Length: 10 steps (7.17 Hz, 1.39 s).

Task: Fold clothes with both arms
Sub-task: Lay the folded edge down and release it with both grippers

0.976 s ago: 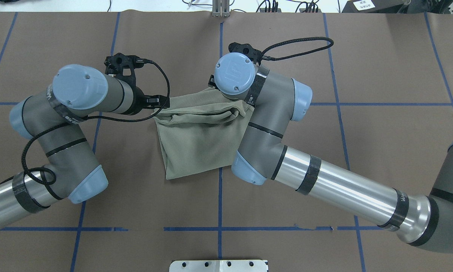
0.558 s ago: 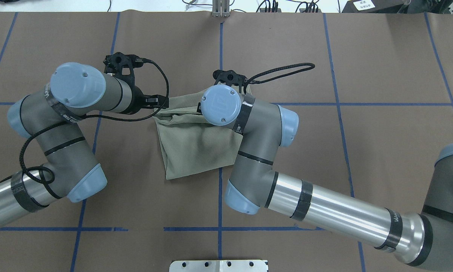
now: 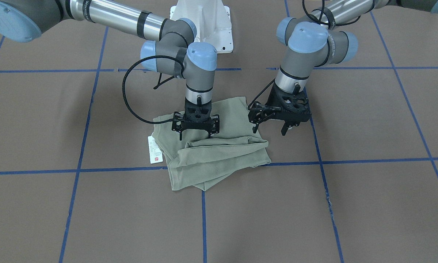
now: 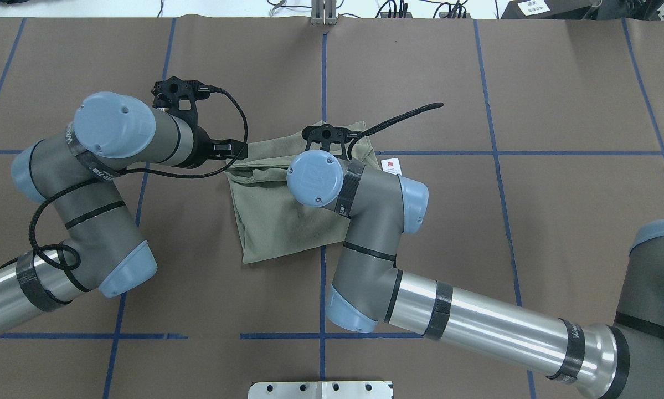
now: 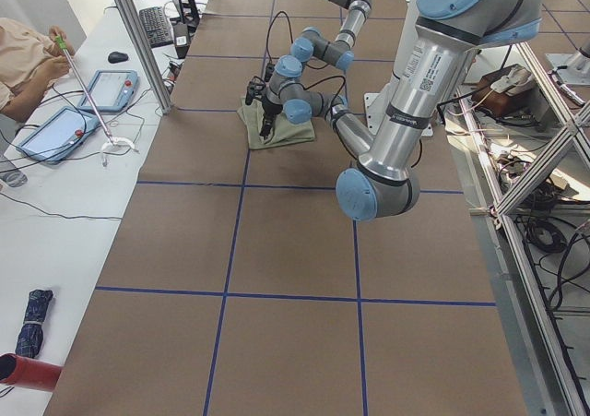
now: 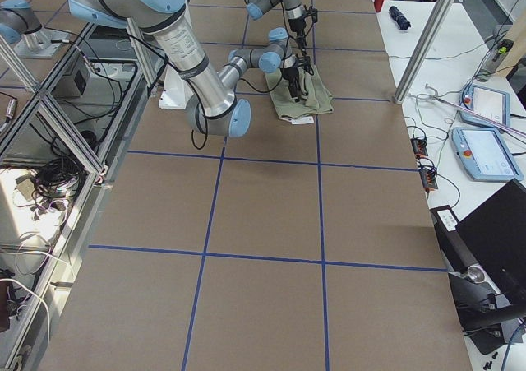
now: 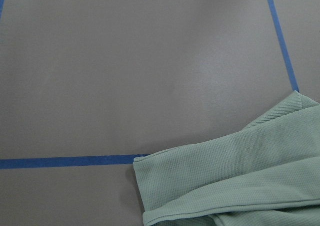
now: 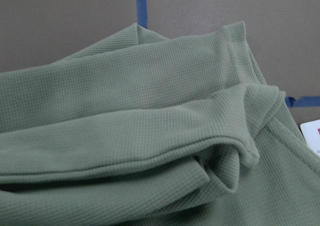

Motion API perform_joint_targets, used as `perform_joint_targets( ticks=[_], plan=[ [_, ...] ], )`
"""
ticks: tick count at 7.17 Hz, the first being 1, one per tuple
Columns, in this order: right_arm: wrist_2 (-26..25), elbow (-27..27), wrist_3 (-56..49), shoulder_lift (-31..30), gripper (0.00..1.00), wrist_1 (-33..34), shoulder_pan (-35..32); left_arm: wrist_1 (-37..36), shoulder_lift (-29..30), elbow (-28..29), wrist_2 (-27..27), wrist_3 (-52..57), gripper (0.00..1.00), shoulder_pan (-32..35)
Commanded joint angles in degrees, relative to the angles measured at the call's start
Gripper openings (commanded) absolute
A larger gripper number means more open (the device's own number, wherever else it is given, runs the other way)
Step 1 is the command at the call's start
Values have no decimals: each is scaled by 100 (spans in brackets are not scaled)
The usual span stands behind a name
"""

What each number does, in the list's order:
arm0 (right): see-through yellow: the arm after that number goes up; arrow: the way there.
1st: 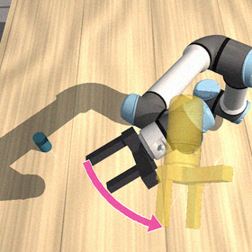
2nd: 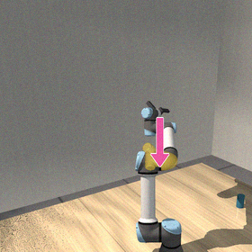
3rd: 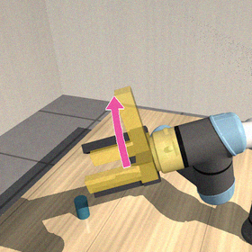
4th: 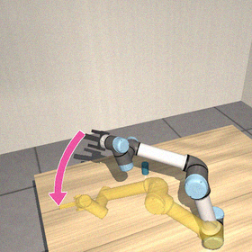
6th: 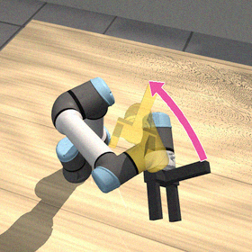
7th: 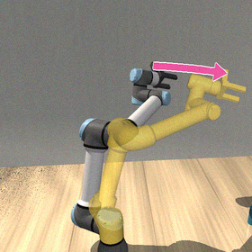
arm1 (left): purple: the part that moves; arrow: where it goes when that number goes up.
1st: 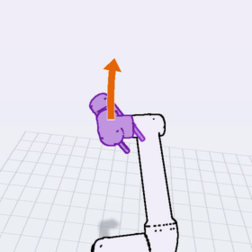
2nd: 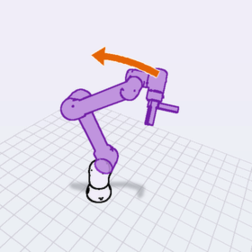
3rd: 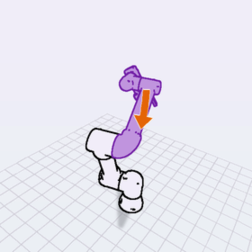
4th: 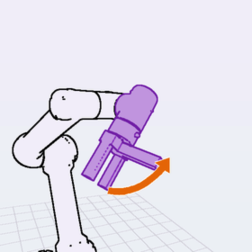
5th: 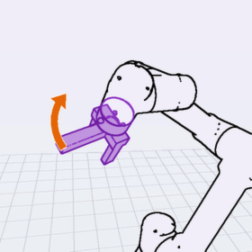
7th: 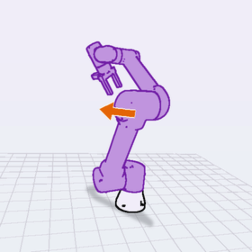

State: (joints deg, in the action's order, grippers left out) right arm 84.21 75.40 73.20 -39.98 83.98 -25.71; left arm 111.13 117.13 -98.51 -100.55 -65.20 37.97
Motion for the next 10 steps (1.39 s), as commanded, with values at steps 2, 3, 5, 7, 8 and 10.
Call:
perform_joint_targets(
  ticks=[2, 3, 5, 7, 8, 10],
  plan=[
    [-28, -978, -218, 576, 100, -92, -600, 5, -6, -1, 0, -2, 100, -1],
    [-63, -1366, -227, 613, 100, -502, -759, 5, 20, -19, -9, -10, 100, -1],
    [-361, -1879, -471, 614, 100, -760, -1084, 22, 3, -36, -9, -10, 100, -1],
    [162, -1732, -693, 710, 100, -761, -1392, 22, -6, -36, -9, -10, 100, -1],
    [383, -1504, -641, 789, 100, -743, -1384, 22, -6, -36, -9, -10, 100, -1],
    [552, -1177, -74, 781, 100, -743, -1061, 22, -15, -36, -9, -10, 100, -1]
  ],
)
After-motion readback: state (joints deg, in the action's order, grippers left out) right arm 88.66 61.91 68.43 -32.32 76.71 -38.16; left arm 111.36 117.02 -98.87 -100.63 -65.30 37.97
